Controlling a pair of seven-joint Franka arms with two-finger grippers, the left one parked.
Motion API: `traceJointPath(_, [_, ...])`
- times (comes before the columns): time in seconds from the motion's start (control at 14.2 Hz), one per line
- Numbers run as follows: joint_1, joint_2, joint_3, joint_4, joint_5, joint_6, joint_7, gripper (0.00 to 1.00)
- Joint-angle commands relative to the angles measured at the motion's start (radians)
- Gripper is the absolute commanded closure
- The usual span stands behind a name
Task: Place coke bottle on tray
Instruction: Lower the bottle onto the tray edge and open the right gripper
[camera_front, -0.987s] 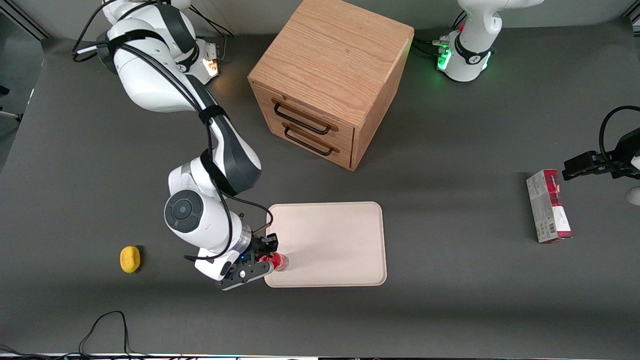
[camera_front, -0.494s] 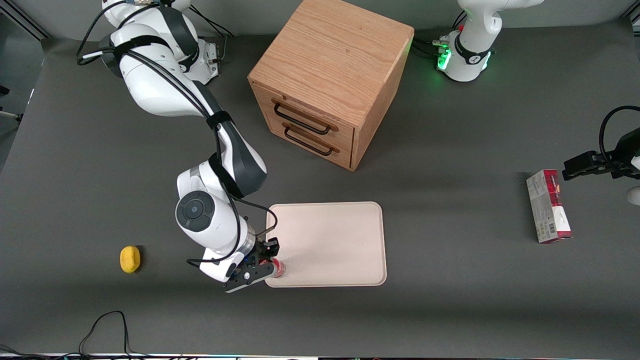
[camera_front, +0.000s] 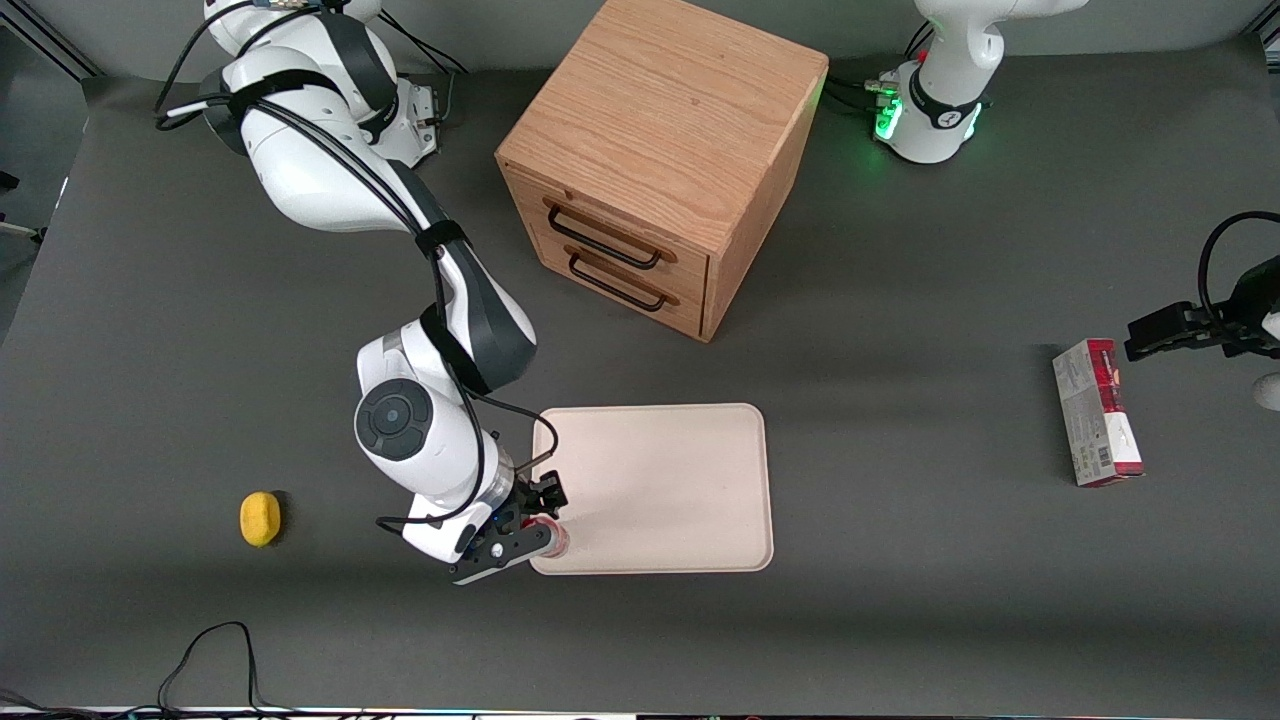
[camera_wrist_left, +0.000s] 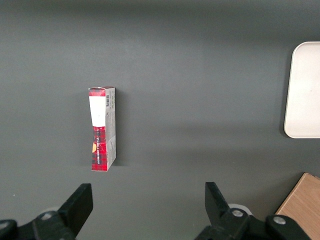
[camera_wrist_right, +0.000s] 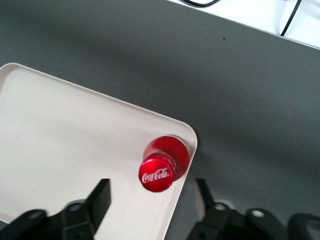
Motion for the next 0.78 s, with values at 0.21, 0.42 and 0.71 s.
traceJointPath(0.21, [0.004, -0.003, 0.004, -0.003, -0.017, 0.01, 0.03, 0.0])
traceJointPath(0.42, [-0.007, -0.02, 0.004, -0.005, -0.011, -0.006, 0.027, 0.0])
traceJointPath(0.71, [-0.031, -0.136, -0.006, -0.047, -0.01, -0.31, 0.185, 0.0])
